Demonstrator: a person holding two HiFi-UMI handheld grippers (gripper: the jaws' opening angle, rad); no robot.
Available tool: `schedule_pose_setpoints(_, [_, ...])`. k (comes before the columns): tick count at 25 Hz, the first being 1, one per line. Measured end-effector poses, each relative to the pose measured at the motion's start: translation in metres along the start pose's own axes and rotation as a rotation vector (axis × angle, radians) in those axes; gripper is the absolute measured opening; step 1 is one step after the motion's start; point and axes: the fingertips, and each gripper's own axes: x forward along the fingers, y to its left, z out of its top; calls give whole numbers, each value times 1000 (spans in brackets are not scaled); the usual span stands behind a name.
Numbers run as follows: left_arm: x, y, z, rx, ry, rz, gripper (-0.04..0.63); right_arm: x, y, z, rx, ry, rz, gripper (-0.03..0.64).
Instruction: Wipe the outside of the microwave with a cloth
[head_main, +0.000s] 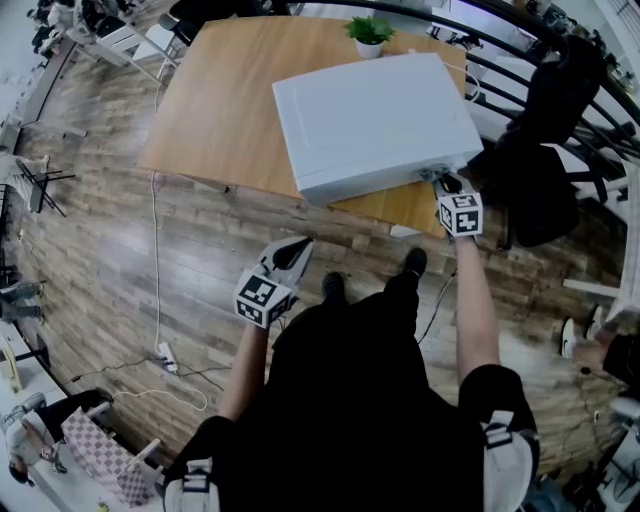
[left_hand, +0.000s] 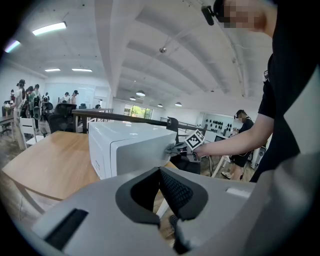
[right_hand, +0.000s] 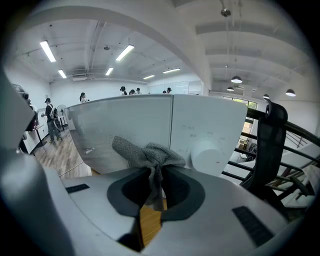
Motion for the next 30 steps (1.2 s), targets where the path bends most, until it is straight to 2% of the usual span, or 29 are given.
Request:
schedule_pose_setpoints(18, [-7, 10, -1, -4, -10, 17, -1, 6, 21, 6, -12, 3, 12, 40])
schedule_pose_setpoints(30, [-19, 14, -7, -19, -20, 43, 0, 20, 62, 4, -24, -6, 78, 40])
